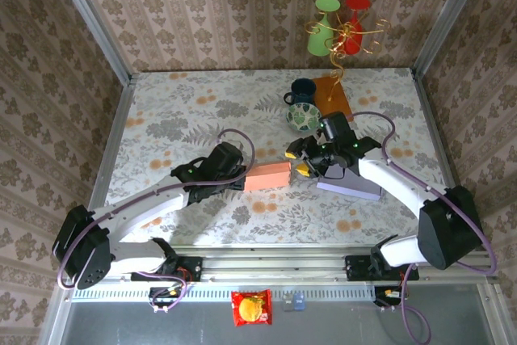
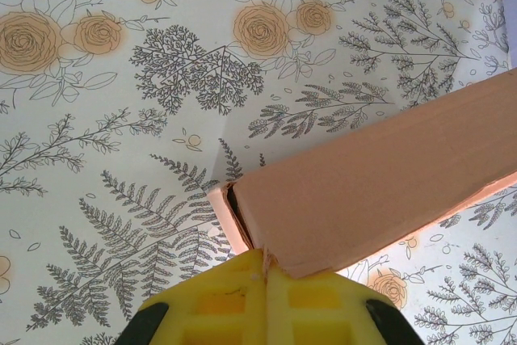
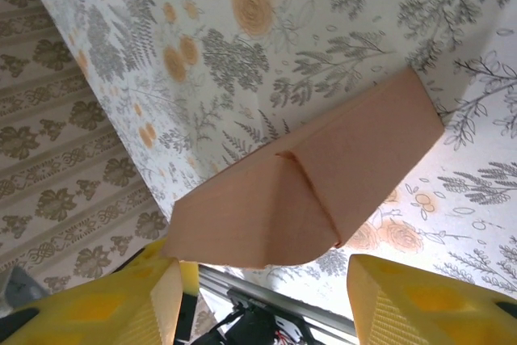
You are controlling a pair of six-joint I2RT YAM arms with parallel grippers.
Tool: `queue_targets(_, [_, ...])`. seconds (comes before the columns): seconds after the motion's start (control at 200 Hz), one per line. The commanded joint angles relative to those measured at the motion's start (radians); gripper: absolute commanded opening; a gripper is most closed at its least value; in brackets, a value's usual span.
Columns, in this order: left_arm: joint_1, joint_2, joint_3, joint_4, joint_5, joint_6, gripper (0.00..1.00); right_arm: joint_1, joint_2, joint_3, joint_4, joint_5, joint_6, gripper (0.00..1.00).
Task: Fold the paper box
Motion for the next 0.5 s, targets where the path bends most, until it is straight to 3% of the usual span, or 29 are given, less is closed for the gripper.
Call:
queue_targets(0.0, [-0.009,0.012,0.012,-0.049,-0.013,0.01,0.06,0.003,0.038,-0.027,0.014,-0.036,0.036,0.57])
queue_targets(0.295, [-0.011,0.013,0.021,-0.057,-0.001,-0.003,0.1,0.003,0.046,-0.059,0.029,-0.031,0.033,0.47])
queue_targets(0.495, [-0.014,-0.023,0.029,-0.093,0.029,-0.056,0.31,0.003,0.064,-0.088,0.027,-0.022,0.004,0.46])
